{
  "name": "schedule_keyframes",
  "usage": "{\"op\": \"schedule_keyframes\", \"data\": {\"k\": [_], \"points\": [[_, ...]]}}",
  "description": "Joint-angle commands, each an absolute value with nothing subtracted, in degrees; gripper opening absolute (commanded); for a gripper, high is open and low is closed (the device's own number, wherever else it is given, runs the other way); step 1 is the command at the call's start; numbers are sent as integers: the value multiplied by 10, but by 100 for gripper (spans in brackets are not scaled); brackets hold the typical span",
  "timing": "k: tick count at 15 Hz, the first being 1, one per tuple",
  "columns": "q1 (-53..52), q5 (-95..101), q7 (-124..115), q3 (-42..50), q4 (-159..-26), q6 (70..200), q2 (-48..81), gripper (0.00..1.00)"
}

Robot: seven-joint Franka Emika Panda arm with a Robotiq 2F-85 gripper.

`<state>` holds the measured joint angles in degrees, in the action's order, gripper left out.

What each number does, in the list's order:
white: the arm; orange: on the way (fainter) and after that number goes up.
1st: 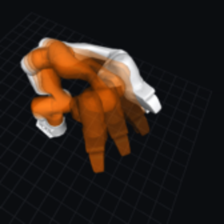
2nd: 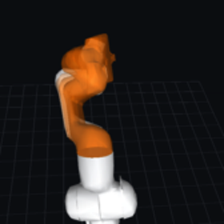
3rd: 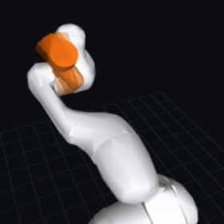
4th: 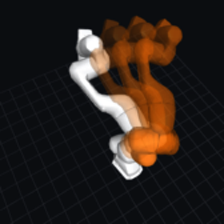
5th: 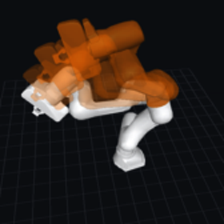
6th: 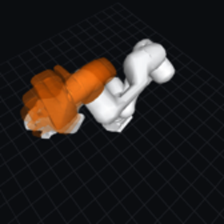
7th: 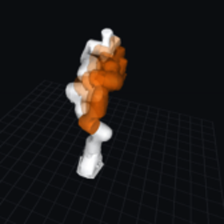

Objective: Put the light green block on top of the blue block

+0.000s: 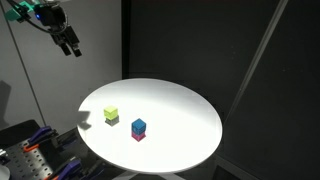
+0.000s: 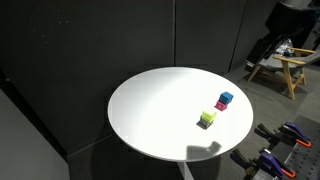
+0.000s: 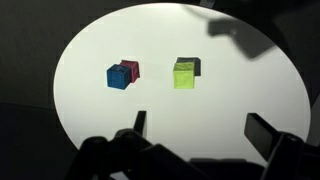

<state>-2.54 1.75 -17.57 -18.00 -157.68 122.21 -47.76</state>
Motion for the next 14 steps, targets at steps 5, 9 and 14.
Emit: {"op": "schedule_keyframes", "data": {"k": [5, 9, 14], "points": [[-21, 19, -183, -157, -1540, 1248, -421, 100], [-25, 12, -169, -136, -1516, 1275, -373, 100], [-45, -4, -120, -101, -1480, 1310, -294, 100]]}}
